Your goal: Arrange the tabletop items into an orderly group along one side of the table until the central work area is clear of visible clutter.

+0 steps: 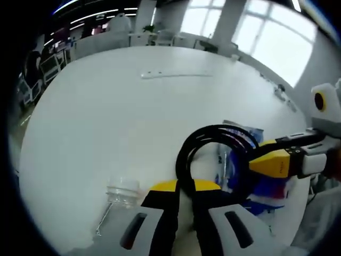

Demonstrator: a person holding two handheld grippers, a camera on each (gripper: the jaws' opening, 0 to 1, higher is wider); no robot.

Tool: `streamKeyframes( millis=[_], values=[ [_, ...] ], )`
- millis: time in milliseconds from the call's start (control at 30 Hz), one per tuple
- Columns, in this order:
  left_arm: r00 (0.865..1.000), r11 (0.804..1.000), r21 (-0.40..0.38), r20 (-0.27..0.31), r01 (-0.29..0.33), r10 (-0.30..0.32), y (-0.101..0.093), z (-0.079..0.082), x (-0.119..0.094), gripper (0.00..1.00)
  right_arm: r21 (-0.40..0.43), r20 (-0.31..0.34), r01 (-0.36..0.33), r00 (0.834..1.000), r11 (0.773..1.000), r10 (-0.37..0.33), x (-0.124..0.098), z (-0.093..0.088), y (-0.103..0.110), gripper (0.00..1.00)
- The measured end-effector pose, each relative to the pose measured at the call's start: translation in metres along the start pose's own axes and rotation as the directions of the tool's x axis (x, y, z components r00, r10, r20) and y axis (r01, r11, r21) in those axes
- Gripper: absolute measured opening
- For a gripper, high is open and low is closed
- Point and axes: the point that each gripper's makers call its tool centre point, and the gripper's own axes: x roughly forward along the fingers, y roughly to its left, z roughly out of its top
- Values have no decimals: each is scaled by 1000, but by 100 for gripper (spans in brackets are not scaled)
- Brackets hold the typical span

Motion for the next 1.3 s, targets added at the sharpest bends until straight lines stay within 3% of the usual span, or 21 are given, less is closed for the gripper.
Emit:
streamKeyframes(
  millis=[367, 600, 633, 733, 1300],
  values=[
    [1000, 1000, -5, 10, -7, 7, 1, 2, -1, 0, 27, 11, -5, 1000, 1000, 5, 1, 3, 5, 5],
    [1000, 1000, -25, 28, -1, 2, 0, 5, -3, 0, 98, 26, -22, 999, 995, 20, -1, 6, 7, 0],
    [1000, 1000, -28, 31, -3, 4, 0, 6, -4, 0, 145, 47, -42, 998, 988, 36, -2, 9, 11, 0],
    [999, 999, -42, 38, 1, 0, 2, 8, -6, 0, 120, 36, -33, 999, 992, 29, -3, 8, 12, 0],
    [996, 998, -61, 94, 4, 2, 2, 21, -29, 0, 184, 84, -76, 995, 980, 61, -15, 17, 24, 0]
  ],
)
